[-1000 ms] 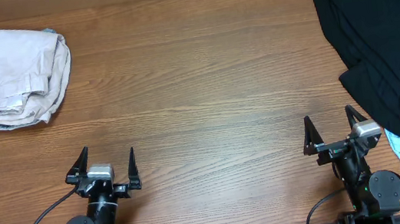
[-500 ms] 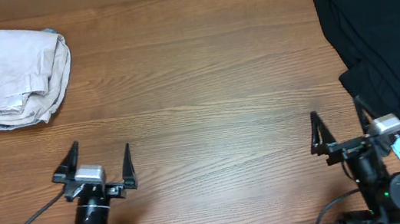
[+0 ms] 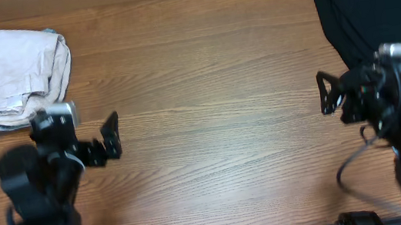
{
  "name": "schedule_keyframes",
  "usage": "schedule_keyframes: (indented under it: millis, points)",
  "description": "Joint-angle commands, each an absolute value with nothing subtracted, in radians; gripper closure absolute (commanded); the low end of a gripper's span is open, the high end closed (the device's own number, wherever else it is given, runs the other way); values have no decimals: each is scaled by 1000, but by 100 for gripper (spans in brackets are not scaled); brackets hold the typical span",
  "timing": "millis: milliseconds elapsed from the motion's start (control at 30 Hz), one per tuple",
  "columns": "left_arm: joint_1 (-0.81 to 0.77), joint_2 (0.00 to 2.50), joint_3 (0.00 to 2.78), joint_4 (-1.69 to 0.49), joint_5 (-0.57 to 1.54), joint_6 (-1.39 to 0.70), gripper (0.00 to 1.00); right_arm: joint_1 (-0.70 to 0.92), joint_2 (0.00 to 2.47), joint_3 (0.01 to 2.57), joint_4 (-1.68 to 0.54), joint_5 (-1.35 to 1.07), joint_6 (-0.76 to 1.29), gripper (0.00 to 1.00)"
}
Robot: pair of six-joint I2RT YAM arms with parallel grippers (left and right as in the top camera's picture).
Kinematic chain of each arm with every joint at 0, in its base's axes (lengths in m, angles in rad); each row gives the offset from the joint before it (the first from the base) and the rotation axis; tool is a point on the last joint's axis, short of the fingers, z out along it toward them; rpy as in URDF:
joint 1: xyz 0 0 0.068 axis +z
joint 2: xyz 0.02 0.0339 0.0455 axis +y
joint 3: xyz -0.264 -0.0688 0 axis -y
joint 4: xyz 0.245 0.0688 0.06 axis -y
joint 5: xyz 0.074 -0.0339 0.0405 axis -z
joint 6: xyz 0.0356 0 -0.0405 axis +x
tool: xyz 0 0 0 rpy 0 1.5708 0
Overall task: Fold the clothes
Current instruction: 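Reach the right gripper to the black garment pile and grasp it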
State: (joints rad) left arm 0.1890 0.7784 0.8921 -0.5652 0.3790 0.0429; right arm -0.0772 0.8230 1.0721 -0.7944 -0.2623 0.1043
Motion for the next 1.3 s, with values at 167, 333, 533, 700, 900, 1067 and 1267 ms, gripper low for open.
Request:
schedule_keyframes:
  millis: [167, 333, 533, 700, 900, 1067, 1267]
  points:
    - [183, 1108, 1050, -590, 386, 30, 0, -80, 1188, 1310, -892, -298, 104, 0]
    - [183, 1281, 1050, -571, 428, 14, 0, -90, 1322, 1310, -889, -248, 117, 0]
    - [183, 1444, 1050, -509, 603, 15, 0, -195, 1478, 1310, -913, 127, 459, 0]
    - [168, 1500, 1050, -463, 676, 26, 0, -344, 1618, 1308, -867, 186, 554, 0]
    - [108, 1501, 1050, -455, 617, 83, 0, -439, 1749, 1308, -770, 210, 521, 0]
    - [52, 1501, 1050, -442, 558, 83, 0, -519, 1812, 1308, -726, 208, 491, 3]
    - [19, 1501, 1050, -429, 540, 83, 0, -569, 1843, 1308, -712, 210, 389, 15]
